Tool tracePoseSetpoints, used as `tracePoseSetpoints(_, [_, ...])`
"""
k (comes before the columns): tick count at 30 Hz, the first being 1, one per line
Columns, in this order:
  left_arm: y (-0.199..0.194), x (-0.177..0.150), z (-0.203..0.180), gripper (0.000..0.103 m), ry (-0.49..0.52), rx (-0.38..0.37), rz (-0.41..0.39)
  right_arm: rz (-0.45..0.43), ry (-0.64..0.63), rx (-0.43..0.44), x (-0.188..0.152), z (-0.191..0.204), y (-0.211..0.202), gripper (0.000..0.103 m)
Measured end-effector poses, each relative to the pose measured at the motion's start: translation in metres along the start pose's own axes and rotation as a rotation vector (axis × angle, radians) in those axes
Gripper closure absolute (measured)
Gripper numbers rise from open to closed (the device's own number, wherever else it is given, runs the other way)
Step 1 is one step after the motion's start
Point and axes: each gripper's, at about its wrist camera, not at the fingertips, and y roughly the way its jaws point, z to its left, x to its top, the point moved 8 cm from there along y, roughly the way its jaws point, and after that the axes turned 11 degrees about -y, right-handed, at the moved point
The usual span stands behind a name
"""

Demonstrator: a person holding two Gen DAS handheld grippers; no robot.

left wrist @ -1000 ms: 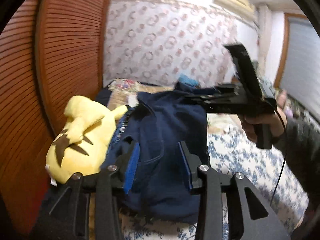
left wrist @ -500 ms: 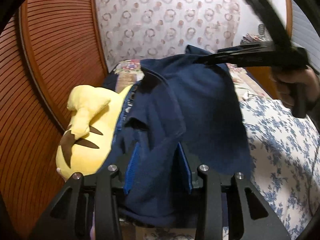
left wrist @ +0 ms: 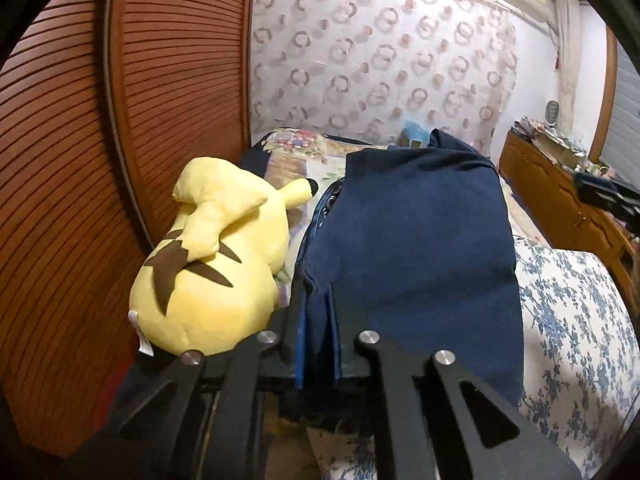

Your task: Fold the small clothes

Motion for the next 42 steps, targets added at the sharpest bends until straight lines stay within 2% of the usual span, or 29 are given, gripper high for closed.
tracePoseSetpoints(2, [-0.007,-0.003,-0.003,0.087,0.008,-0.001,-0.008,-0.008,0.017,-0.015,-0.007,0.005,-0.014,0.057])
tracePoseSetpoints(4, [-0.018,-0.006,-0.009,0.078,0.023,0.001,-0.03,-0.02,0.037,-0.024,-0.014,0.009,-0.029,0.054])
tracePoseSetpoints(10, [-0.049,-0.018,-0.03,0.064,0.051,-0.04,-0.072,-0.042,0.085,-0.083,-0.038,0.021,-0.072,0.051])
tracePoseSetpoints(14, [-0.07,-0.027,-0.056,0.06,0.078,-0.08,-0.091,-0.048,0.118,-0.121,-0.055,0.023,-0.096,0.05])
tracePoseSetpoints(17, [-0.085,-0.032,-0.078,0.048,0.104,-0.112,-0.116,-0.054,0.146,-0.139,-0.067,0.025,-0.112,0.039])
tracePoseSetpoints(22, [-0.108,-0.042,-0.119,0.047,0.161,-0.158,-0.146,-0.079,0.191,-0.193,-0.085,0.024,-0.145,0.025])
tracePoseSetpoints(27, [-0.13,-0.048,-0.154,0.047,0.171,-0.207,-0.169,-0.114,0.209,-0.245,-0.097,0.024,-0.181,0.014])
tracePoseSetpoints(31, [-0.147,-0.05,-0.179,0.047,0.182,-0.242,-0.192,-0.142,0.246,-0.318,-0.105,0.018,-0.211,0.013])
tracePoseSetpoints(35, [-0.161,-0.056,-0.2,0.047,0.206,-0.245,-0.202,-0.166,0.286,-0.402,-0.113,0.014,-0.239,0.012])
tracePoseSetpoints(42, [-0.173,-0.065,-0.22,0.047,0.197,-0.253,-0.211,-0.18,0.301,-0.465,-0.126,0.018,-0.264,0.012])
